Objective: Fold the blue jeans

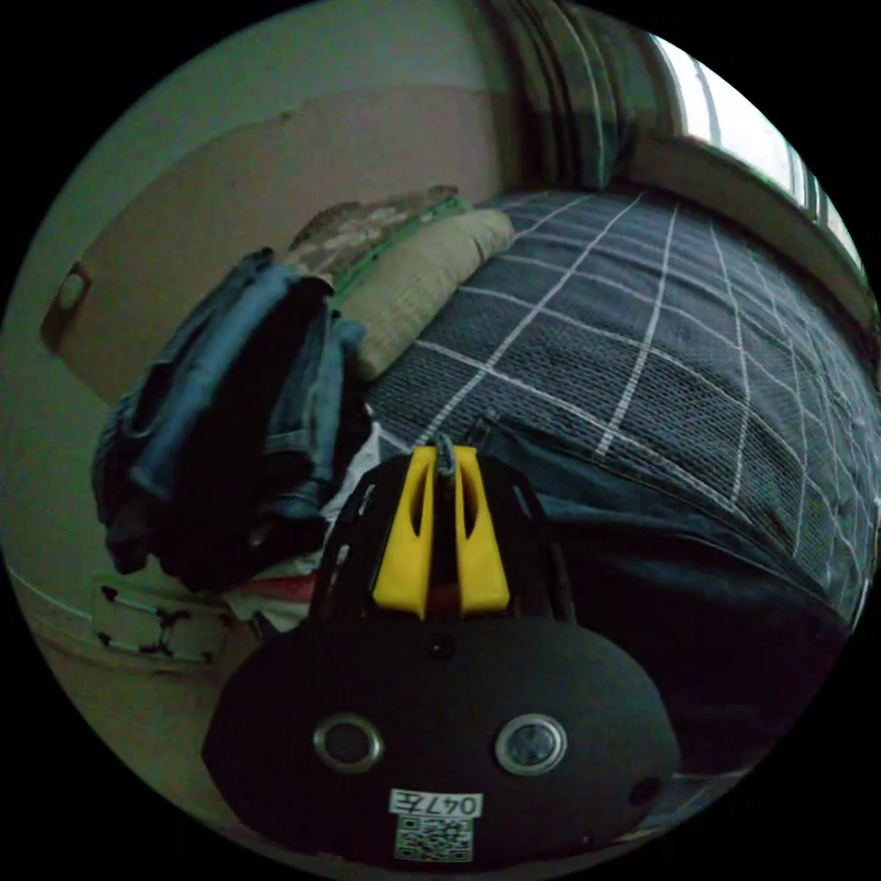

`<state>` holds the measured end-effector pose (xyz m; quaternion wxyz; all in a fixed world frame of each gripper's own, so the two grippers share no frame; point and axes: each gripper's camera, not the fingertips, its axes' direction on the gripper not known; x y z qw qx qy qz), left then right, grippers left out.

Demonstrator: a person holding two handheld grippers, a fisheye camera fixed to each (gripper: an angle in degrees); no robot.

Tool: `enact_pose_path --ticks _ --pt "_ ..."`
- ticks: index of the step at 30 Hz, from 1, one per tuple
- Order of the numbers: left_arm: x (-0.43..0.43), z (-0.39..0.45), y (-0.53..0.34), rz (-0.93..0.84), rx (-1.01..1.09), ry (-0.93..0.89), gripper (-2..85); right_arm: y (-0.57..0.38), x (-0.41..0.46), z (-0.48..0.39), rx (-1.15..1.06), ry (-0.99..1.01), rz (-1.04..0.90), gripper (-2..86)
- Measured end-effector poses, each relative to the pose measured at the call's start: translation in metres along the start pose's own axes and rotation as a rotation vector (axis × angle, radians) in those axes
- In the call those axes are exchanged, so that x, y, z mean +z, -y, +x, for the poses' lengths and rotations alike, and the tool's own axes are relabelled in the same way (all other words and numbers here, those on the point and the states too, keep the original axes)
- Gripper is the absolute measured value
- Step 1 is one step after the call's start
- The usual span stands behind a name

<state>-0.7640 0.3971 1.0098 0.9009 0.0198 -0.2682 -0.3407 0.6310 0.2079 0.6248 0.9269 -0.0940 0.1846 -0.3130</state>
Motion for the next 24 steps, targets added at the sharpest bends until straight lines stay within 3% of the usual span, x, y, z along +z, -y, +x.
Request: enact_pose_path --ticks 7,12,16,18,21,24 --pt "0.049 0.036 0.071 -0.12 0.057 -0.166 4.5 0.105 0.102 -0.068 -0.029 -0.056 -0.128 0.8" --pt "0.031 0.039 0.103 -0.001 0.225 -0.146 8.2 0.165 0.138 -0.122 -0.104 -0.024 -0.15 2.4" --pt "0.0 0.021 0.113 -0.011 0.307 -0.373 12.7 0.203 0.122 -0.136 0.0 0.092 -0.106 5.4" --pt "-0.007 0.013 0.094 -0.005 0.345 -0.442 10.7 0.225 0.096 -0.155 0.056 0.147 -0.035 9.6" --pt "0.004 0.002 0.046 0.075 0.304 -0.415 6.4 0.261 0.043 -0.214 0.09 0.003 0.163 18.3" --pt "0.035 -0.01 0.007 0.153 0.166 -0.352 4.4 0.313 -0.016 -0.284 0.096 0.1 0.41 13.4"
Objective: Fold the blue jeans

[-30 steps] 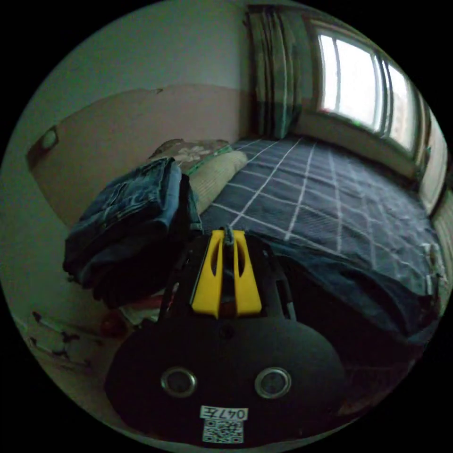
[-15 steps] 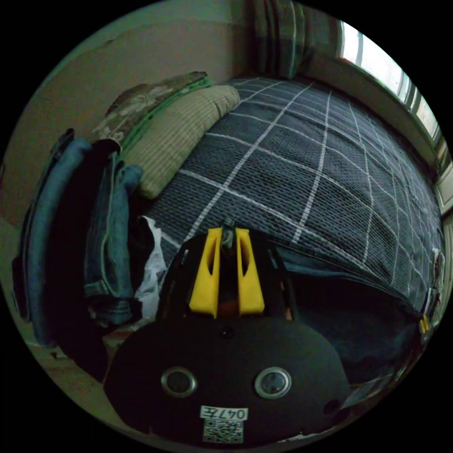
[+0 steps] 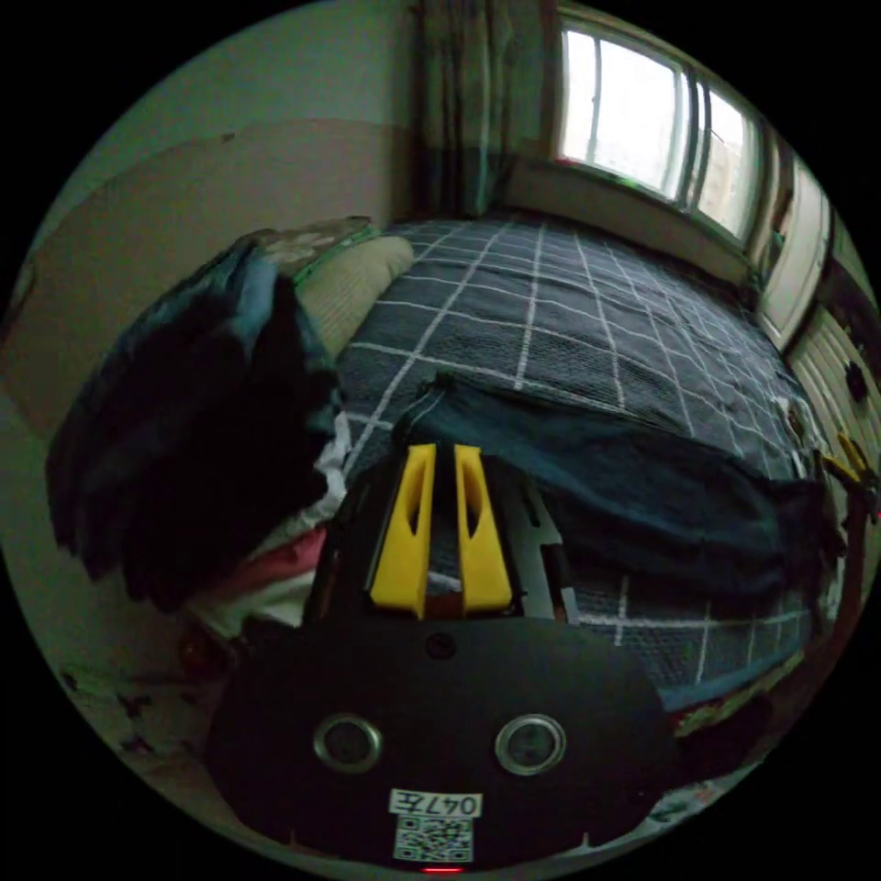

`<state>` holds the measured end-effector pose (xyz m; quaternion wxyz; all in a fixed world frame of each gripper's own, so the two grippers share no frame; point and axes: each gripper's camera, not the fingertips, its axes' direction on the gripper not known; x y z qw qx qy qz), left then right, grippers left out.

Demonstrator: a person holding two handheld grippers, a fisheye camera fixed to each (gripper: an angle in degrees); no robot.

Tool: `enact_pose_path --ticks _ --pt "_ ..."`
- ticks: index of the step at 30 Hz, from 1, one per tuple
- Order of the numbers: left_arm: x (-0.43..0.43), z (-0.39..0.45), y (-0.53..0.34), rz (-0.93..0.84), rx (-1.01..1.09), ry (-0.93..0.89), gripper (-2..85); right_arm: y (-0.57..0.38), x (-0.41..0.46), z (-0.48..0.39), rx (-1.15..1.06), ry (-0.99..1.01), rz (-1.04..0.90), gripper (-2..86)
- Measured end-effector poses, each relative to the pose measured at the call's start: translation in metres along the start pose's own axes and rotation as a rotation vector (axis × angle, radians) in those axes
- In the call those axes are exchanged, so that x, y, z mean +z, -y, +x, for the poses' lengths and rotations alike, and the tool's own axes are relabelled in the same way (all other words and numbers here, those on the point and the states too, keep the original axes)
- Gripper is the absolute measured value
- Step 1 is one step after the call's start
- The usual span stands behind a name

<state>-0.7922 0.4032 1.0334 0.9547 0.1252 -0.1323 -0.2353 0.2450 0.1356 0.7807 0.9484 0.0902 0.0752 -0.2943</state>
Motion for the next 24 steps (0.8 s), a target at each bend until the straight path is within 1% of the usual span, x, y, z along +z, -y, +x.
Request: enact_pose_path --ticks 1,2,3,4,5,6,7,8,9,10,11,12,13,14,15,16,17,18,19,20,22,23,24 --pt "0.01 -0.006 -0.014 0.0 -0.034 -0.016 4.8 0.014 -0.007 -0.023 -0.032 0.066 0.073 10.7" --pt "0.014 -0.008 -0.02 -0.004 -0.036 -0.032 5.0 0.042 -0.021 -0.077 -0.157 0.225 0.232 6.6" --pt "0.022 -0.009 -0.028 -0.018 0.012 -0.062 5.3 0.071 -0.033 -0.138 -0.3 0.381 0.373 3.9" --pt "0.027 -0.008 -0.029 -0.052 0.1 -0.068 5.6 0.086 -0.037 -0.169 -0.349 0.445 0.43 3.5" --pt "0.028 -0.008 -0.028 -0.069 0.134 -0.063 5.6 0.117 -0.041 -0.232 -0.432 0.569 0.511 2.7" --pt "0.029 -0.012 -0.027 -0.07 0.154 -0.056 5.7 0.15 -0.039 -0.295 -0.514 0.689 0.539 2.6" --pt "0.027 -0.018 -0.028 -0.015 0.144 -0.089 5.7 0.166 -0.036 -0.326 -0.553 0.741 0.542 2.6" --pt "0.028 -0.023 -0.029 0.022 0.131 -0.125 5.9 0.198 -0.026 -0.387 -0.63 0.795 0.53 3.0" --pt "0.032 -0.033 -0.03 0.081 0.099 -0.224 6.4 0.227 -0.012 -0.446 -0.717 0.755 0.492 3.5" --pt "0.04 -0.043 -0.029 0.09 0.073 -0.284 8.4 0.24 -0.004 -0.474 -0.755 0.713 0.467 3.9" --pt "0.045 -0.046 -0.026 0.075 0.07 -0.281 9.5 0.263 0.014 -0.521 -0.796 0.646 0.421 4.6" --pt "0.052 -0.05 -0.021 0.038 0.095 -0.21 10.0 0.282 0.033 -0.558 -0.818 0.636 0.383 5.0" --pt "0.056 -0.053 -0.016 0.029 0.116 -0.087 10.1 0.29 0.042 -0.574 -0.824 0.653 0.366 5.1" --pt "0.058 -0.055 -0.013 0.036 0.114 -0.026 9.9 0.304 0.057 -0.602 -0.827 0.695 0.335 5.2" --pt "0.063 -0.062 -0.008 0.044 0.093 0.071 9.6 0.314 0.071 -0.629 -0.832 0.697 0.312 5.1" --pt "0.069 -0.07 -0.005 0.039 0.059 0.097 9.5 0.318 0.079 -0.644 -0.839 0.682 0.3 5.0" --pt "0.073 -0.075 -0.004 0.036 0.041 0.08 9.5 0.326 0.094 -0.672 -0.857 0.648 0.273 4.3" --pt "0.08 -0.086 -0.003 0.03 0.012 0.01 9.7 0.334 0.111 -0.697 -0.866 0.628 0.234 3.1" --pt "0.085 -0.095 -0.005 0.026 0.0 -0.054 9.8 0.339 0.119 -0.708 -0.871 0.627 0.212 2.2" --pt "0.087 -0.099 -0.006 0.026 -0.004 -0.071 9.9 0.348 0.134 -0.723 -0.85 0.625 0.18 1.0" --pt "0.095 -0.117 -0.014 0.036 -0.048 -0.092 8.3 0.363 0.151 -0.732 -0.76 0.667 0.175 0.3" --pt "0.097 -0.122 -0.015 0.039 -0.064 -0.108 7.9 0.374 0.163 -0.733 -0.685 0.723 0.173 0.1" --pt "0.102 -0.13 -0.018 0.042 -0.089 -0.174 7.4 0.384 0.178 -0.735 -0.616 0.778 0.153 0.0"
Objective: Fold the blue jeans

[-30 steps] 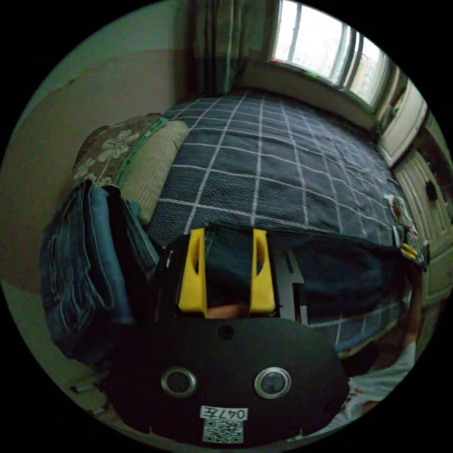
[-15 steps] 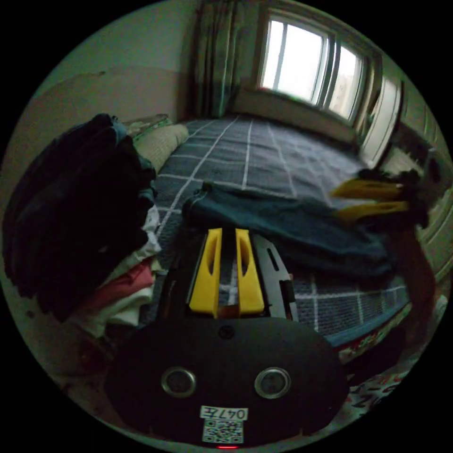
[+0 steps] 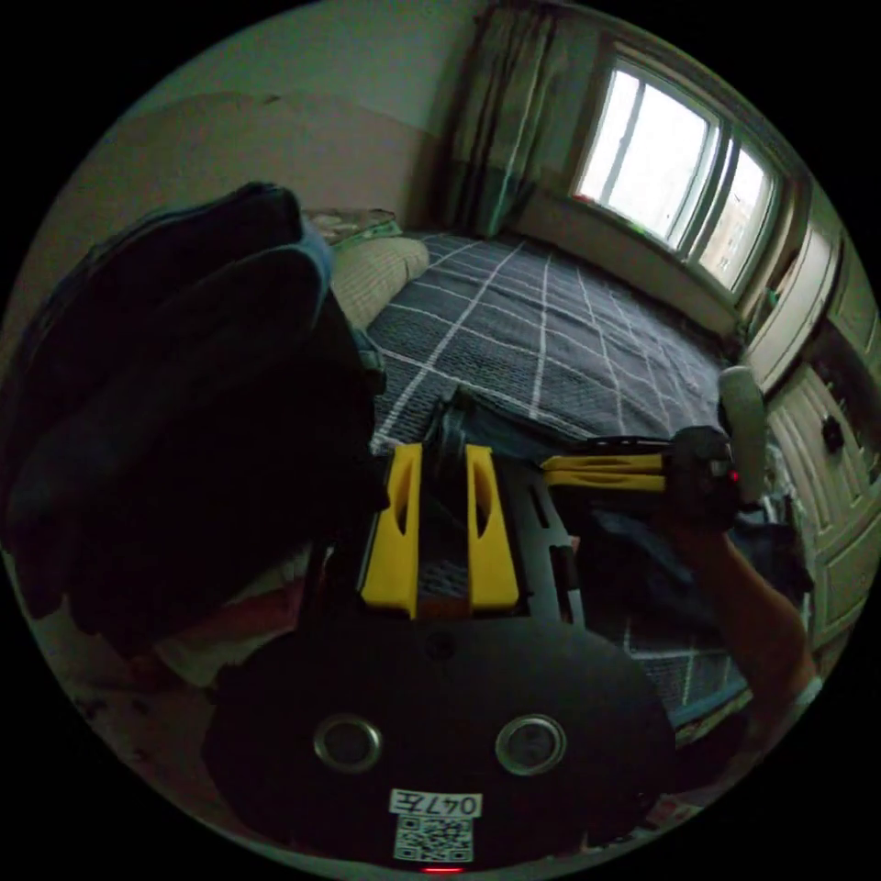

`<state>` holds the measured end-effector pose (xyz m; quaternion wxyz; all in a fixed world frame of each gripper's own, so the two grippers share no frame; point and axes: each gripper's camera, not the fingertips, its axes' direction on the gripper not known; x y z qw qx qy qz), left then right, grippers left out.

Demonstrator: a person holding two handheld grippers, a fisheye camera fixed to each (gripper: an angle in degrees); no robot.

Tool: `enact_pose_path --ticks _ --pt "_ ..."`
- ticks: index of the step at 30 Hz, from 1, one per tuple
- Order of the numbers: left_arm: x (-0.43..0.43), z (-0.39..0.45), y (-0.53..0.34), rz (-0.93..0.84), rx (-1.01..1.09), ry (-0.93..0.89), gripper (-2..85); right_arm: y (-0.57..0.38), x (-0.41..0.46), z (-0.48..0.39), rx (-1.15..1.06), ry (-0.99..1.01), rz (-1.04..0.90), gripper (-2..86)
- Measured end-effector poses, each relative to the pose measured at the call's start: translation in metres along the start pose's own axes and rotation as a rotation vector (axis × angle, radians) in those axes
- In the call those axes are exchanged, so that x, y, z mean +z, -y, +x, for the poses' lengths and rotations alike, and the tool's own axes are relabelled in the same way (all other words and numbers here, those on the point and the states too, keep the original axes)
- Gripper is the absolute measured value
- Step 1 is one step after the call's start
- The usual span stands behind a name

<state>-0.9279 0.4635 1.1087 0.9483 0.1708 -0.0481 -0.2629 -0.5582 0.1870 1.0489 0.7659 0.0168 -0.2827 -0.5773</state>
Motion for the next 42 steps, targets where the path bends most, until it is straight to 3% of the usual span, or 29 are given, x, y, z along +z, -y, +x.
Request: enact_pose_path --ticks 3,7,9,14,17,22,24,29,35,42 --pt "0.018 -0.024 -0.002 -0.022 -0.085 -0.234 8.0 0.011 0.047 0.03 0.131 0.183 -0.021 -0.1" --pt "0.053 -0.039 -0.013 -0.14 -0.106 -0.166 11.2 0.018 0.088 0.048 0.233 0.359 0.097 -0.1" --pt "0.06 -0.046 -0.018 -0.138 -0.117 -0.218 11.6 0.018 0.109 0.058 0.287 0.47 0.2 -0.1" --pt "0.065 -0.069 -0.028 -0.032 -0.184 -0.353 1.4 0.029 0.146 0.065 0.33 0.542 0.272 0.2" --pt "0.063 -0.077 -0.036 -0.007 -0.163 -0.327 -0.2 0.051 0.165 0.054 0.264 0.525 0.253 1.7" --pt "0.048 -0.093 -0.051 -0.085 -0.138 -0.117 -0.9 0.098 0.175 0.034 0.072 0.475 0.261 4.8" --pt "0.046 -0.097 -0.058 -0.106 -0.141 -0.098 -1.0 0.118 0.178 0.044 0.124 0.335 0.301 4.1" --pt "0.047 -0.1 -0.07 -0.157 -0.105 -0.019 -1.0 0.187 0.234 0.045 0.075 0.066 0.07 6.0" --pt "0.043 -0.116 -0.085 -0.206 -0.125 -0.036 -0.9 0.231 0.282 0.036 0.029 0.092 0.019 1.2" --pt "0.024 -0.117 -0.116 -0.233 -0.134 0.04 0.0 0.243 0.3 0.018 0.009 0.06 -0.004 2.8"
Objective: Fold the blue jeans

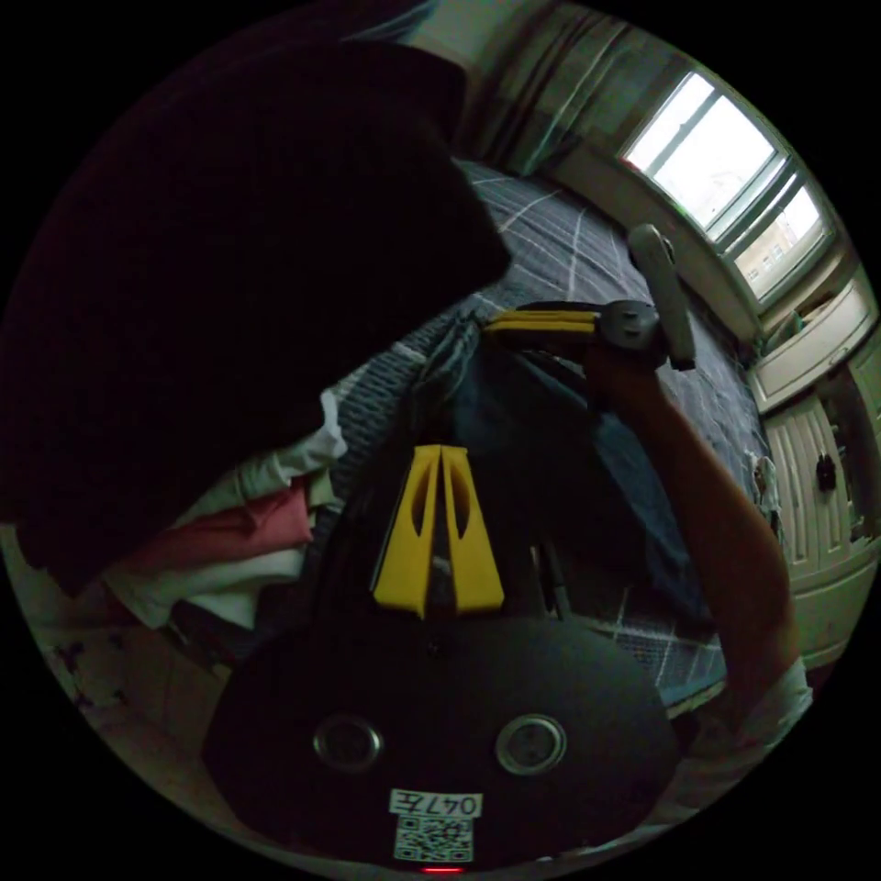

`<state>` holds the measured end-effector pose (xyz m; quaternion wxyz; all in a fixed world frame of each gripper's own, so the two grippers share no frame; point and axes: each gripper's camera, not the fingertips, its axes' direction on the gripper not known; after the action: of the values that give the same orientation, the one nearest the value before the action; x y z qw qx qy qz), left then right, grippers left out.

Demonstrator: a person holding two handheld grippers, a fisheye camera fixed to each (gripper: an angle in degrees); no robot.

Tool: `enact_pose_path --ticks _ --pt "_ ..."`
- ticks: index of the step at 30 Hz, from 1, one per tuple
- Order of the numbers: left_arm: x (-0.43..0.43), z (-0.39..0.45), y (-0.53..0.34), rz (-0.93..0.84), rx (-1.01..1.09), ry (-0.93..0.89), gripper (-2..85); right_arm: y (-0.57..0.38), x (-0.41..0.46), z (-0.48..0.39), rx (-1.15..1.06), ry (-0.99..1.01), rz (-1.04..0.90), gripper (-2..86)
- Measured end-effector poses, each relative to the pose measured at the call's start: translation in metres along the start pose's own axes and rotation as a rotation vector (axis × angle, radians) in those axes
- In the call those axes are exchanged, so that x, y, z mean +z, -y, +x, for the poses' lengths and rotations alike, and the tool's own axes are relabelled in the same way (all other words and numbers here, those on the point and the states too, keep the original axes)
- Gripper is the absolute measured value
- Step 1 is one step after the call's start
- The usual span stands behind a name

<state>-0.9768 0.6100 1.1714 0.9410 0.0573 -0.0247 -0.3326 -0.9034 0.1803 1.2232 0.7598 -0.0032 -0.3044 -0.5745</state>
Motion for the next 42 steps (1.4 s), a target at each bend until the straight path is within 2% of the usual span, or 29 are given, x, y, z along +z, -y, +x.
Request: enact_pose_path --ticks 2,3,4,6,8,11,13,15,17,18,20,21,22,27,31,34,38,40,42 --pt "-0.009 0.002 -0.011 0.025 -0.04 0.095 2.3 0.0 -0.008 0.0 0.016 0.005 0.025 6.7" --pt "-0.017 0.004 -0.019 0.077 -0.044 0.11 6.7 -0.001 -0.017 0.002 0.029 0.017 0.055 8.7" --pt "-0.023 0.005 -0.026 0.121 -0.037 0.09 13.5 -0.002 -0.022 0.004 0.047 0.032 0.073 9.7" --pt "-0.025 0.006 -0.031 0.156 -0.007 -0.006 14.9 -0.01 -0.037 0.005 0.046 0.09 0.14 9.5" --pt "-0.023 0.006 -0.031 0.153 -0.018 -0.083 14.4 -0.012 -0.035 -0.002 0.018 0.078 0.081 9.7" --pt "-0.017 0.012 -0.03 0.134 -0.009 -0.032 13.7 -0.017 -0.028 -0.014 0.0 0.075 -0.005 9.7" --pt "-0.008 0.018 -0.032 0.058 -0.01 0.026 13.7 -0.021 -0.034 -0.018 0.003 0.081 -0.007 8.8" --pt "-0.002 0.021 -0.036 0.002 -0.029 0.005 13.7 -0.028 -0.046 -0.022 -0.006 0.115 -0.008 6.8" --pt "-0.007 0.023 -0.042 0.009 -0.043 -0.006 12.8 -0.035 -0.057 -0.028 -0.021 0.121 -0.007 4.8" --pt "-0.01 0.024 -0.046 0.013 -0.06 -0.021 9.2 -0.04 -0.065 -0.033 -0.04 0.126 -0.003 2.8" --pt "-0.012 0.026 -0.054 0.021 -0.053 -0.146 4.6 -0.049 -0.078 -0.037 -0.046 0.168 -0.006 1.5" --pt "-0.013 0.024 -0.061 0.039 -0.075 -0.291 2.9 -0.056 -0.088 -0.038 -0.04 0.174 0.0 1.2" --pt "-0.015 0.022 -0.068 0.051 -0.134 -0.357 2.1 -0.059 -0.093 -0.039 -0.036 0.174 0.005 1.0" --pt "-0.056 0.035 -0.107 0.127 -0.191 -0.421 0.7 -0.093 -0.161 -0.058 -0.039 0.229 0.084 0.5" --pt "-0.099 0.072 -0.135 0.189 -0.161 -0.29 0.3 -0.108 -0.216 -0.08 -0.088 0.221 0.084 0.5" --pt "-0.123 0.088 -0.156 0.22 -0.221 -0.269 0.2 -0.118 -0.25 -0.098 -0.121 0.26 0.063 0.6" --pt "-0.135 0.1 -0.176 0.203 -0.342 -0.286 0.9 -0.144 -0.27 -0.121 -0.146 0.315 0.003 2.0" --pt "-0.134 0.118 -0.183 0.156 -0.381 -0.327 2.6 -0.166 -0.274 -0.122 -0.094 0.338 -0.027 5.5" --pt "-0.139 0.139 -0.188 0.162 -0.389 -0.336 5.0 -0.206 -0.318 -0.11 0.007 0.36 0.064 12.3"
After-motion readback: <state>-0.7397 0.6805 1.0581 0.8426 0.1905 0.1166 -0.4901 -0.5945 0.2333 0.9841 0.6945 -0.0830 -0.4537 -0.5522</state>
